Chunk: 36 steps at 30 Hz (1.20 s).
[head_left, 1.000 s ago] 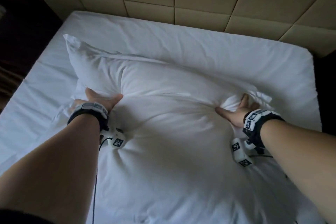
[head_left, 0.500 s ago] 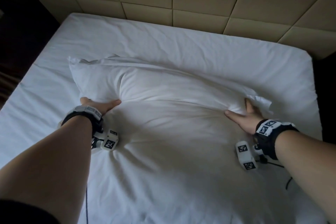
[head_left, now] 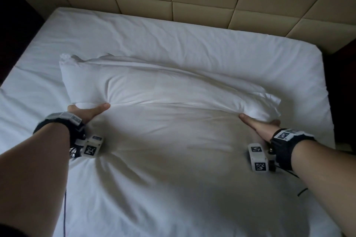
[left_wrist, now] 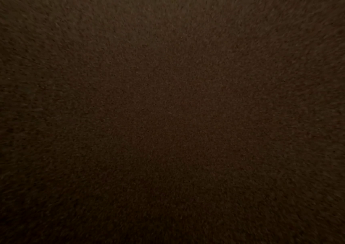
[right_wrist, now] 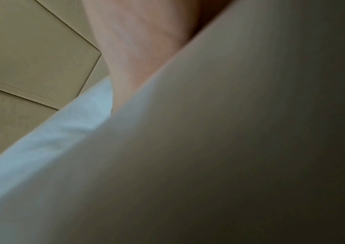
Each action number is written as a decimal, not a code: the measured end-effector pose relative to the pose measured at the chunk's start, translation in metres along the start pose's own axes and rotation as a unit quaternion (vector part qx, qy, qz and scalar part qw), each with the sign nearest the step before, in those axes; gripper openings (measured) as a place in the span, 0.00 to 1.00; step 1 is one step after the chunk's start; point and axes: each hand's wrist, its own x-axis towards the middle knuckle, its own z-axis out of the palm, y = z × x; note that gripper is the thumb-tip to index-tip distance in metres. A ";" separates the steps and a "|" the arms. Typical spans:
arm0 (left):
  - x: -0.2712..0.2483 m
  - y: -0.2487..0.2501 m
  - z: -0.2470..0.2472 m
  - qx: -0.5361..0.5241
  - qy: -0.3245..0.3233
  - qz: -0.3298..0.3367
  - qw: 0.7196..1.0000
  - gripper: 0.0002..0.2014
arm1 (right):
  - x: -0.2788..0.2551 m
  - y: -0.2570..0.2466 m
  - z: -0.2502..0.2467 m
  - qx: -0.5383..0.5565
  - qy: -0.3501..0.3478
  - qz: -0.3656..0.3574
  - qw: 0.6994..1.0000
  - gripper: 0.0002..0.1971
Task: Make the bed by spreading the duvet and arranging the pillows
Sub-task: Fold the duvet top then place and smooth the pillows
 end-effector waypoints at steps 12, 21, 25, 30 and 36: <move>0.004 -0.007 0.005 0.001 -0.001 0.013 1.000 0.67 | 0.005 0.010 0.005 0.011 0.024 -0.003 1.000 0.78; 0.025 -0.013 0.007 0.022 -0.020 -0.006 1.000 0.82 | 0.013 0.008 0.014 0.024 0.043 0.001 0.999 0.75; 0.025 -0.015 0.007 0.013 -0.013 -0.010 1.000 0.79 | 0.015 0.006 0.018 0.033 0.050 0.000 0.998 0.85; 0.017 -0.013 0.012 -0.011 0.014 -0.004 1.000 0.72 | 0.022 0.005 0.026 0.064 0.070 -0.008 0.995 0.79; -0.002 -0.012 0.010 0.036 0.029 -0.001 0.999 0.73 | 0.037 0.017 0.031 0.078 0.072 -0.013 0.994 0.72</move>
